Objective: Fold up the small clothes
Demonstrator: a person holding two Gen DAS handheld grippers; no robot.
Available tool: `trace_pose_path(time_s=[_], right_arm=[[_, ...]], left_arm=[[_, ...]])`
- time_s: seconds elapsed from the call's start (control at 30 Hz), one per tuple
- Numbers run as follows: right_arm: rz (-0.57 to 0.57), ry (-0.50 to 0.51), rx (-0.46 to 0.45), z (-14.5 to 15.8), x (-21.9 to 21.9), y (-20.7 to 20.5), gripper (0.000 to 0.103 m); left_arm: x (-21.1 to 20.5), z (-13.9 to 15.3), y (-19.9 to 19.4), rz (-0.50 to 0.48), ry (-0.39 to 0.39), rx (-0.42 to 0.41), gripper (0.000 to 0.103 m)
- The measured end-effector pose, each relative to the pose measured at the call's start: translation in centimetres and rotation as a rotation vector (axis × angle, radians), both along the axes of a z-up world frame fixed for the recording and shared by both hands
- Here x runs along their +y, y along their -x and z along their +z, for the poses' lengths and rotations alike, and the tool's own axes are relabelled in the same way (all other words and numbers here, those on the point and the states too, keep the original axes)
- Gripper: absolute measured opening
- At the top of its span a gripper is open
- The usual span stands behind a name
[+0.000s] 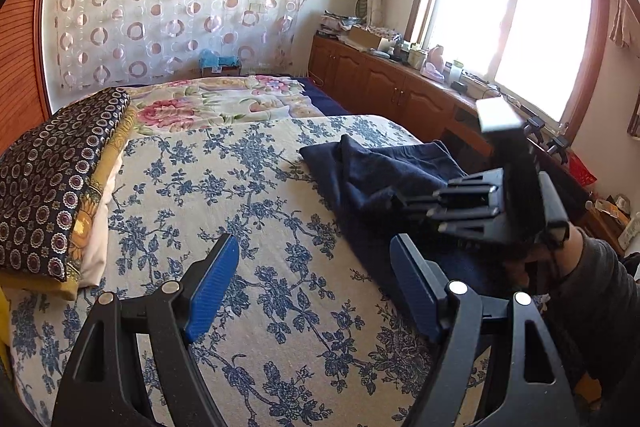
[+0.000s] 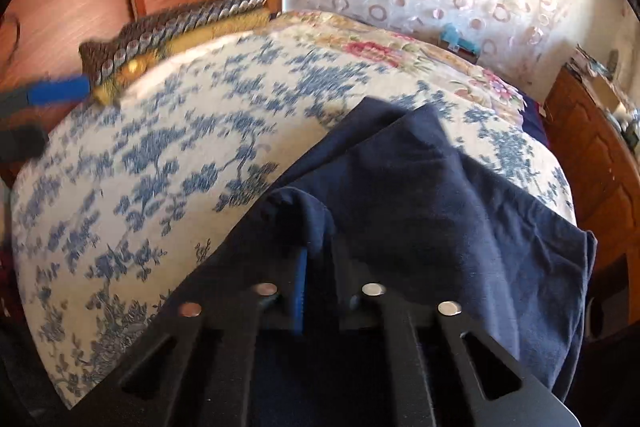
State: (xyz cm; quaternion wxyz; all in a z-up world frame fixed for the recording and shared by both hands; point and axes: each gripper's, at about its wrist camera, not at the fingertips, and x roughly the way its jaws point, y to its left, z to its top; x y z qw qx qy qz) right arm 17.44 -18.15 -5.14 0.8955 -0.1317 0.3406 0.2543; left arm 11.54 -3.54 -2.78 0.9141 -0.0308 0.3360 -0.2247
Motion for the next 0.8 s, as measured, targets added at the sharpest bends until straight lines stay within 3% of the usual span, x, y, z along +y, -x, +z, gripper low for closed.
trace_pose_path(time_s=[0.17, 0.37, 0.57, 0.63, 0.8], right_arm=[[-0.103, -0.109, -0.068, 3.4, -4.5, -0.1, 0.007], [-0.272, -0.130, -0.115, 6.3, -11.1, -2.2, 0.007], [-0.468, -0.073, -0.026, 5.3, -15.7, -6.8, 0.007], [-0.545, -0.035, -0.015, 4.7, -16.7, -7.3, 0.015], [-0.502, -0.083, -0.027, 4.3, -16.9, -4.6, 0.023]], left_arm=[[-0.9, -0.2, 0.2, -0.021, -0.010, -0.001, 0.079], [-1.4, -0.4, 0.3, -0.037, -0.010, 0.002, 0.079], [-1.7, -0.6, 0.2, -0.042, -0.016, 0.009, 0.079], [-1.8, -0.7, 0.3, -0.045, -0.018, 0.009, 0.079], [-2.1, -0.8, 0.1, -0.047, -0.024, 0.015, 0.079]])
